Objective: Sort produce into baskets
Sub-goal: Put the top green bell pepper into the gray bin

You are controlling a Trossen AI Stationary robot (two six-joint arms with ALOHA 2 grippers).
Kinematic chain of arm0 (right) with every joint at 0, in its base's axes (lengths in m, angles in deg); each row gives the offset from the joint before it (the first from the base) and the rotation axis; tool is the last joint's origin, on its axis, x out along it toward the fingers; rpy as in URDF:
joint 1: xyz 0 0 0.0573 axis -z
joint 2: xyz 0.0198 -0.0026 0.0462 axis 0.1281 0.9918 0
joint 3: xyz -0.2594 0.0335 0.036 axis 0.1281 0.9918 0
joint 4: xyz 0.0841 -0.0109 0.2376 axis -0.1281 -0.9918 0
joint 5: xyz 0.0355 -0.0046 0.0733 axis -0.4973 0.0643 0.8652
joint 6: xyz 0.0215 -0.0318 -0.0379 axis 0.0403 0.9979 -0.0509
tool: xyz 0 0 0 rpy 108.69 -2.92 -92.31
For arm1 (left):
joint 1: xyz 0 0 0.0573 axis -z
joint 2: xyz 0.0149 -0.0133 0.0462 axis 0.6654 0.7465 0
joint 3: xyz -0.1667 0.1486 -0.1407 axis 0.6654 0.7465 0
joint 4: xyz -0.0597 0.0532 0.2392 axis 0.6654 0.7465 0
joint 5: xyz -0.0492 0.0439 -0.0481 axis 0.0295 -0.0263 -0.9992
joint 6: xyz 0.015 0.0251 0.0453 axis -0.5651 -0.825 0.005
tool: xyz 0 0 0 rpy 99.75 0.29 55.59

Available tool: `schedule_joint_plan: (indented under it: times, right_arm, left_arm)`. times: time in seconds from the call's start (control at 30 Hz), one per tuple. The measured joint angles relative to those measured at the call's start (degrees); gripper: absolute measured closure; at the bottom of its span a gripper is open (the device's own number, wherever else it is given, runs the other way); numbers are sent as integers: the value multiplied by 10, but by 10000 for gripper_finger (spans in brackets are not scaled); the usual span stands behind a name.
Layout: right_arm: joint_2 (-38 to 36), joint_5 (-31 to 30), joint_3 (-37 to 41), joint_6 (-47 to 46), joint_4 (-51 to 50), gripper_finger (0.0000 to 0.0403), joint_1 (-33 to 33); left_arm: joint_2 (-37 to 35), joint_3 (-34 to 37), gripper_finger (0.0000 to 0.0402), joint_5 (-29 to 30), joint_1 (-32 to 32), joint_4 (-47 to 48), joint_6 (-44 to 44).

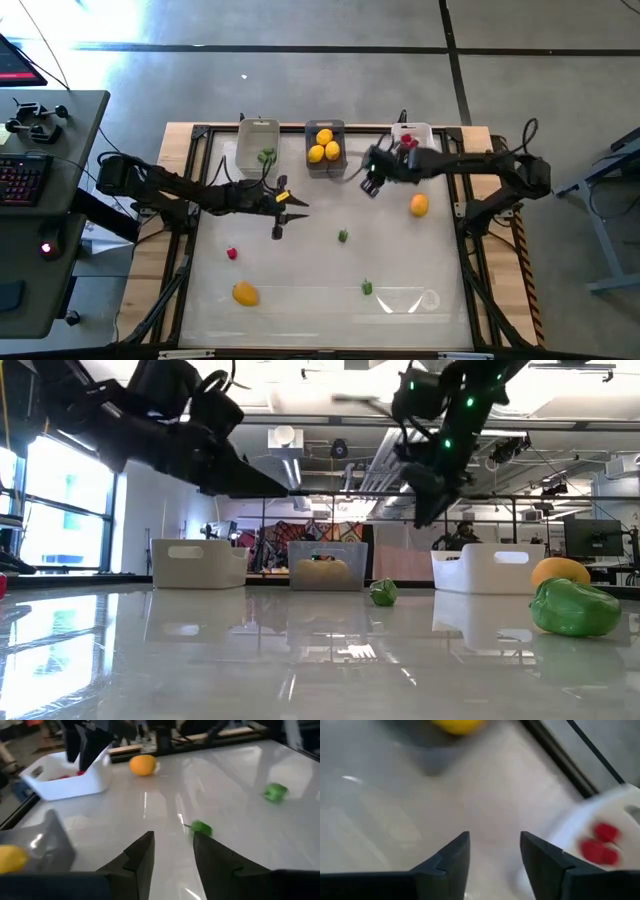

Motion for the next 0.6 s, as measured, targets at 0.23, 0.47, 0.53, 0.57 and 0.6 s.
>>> schedule_joint_plan:
  times: [0.23, 0.47, 0.53, 0.57, 0.6]
  right_arm:
    - [0, -1, 34, -28, 109, 296, -127]
    - [0, 68, 83, -24, 210, 318, -199]
    - [3, 89, 88, -13, 219, 310, -215]
    - [8, 92, 89, -11, 217, 301, -224]
    - [13, 91, 89, -11, 216, 291, -233]
  left_arm:
    - [-17, -1, 311, -1, 41, 6, -24]
    - [-35, -1, 335, 6, 57, 35, -22]
    - [-33, -1, 341, 7, 59, 34, -14]
    - [-29, -1, 344, 7, 60, 29, -7]
    - [-25, -1, 346, 7, 61, 29, -2]
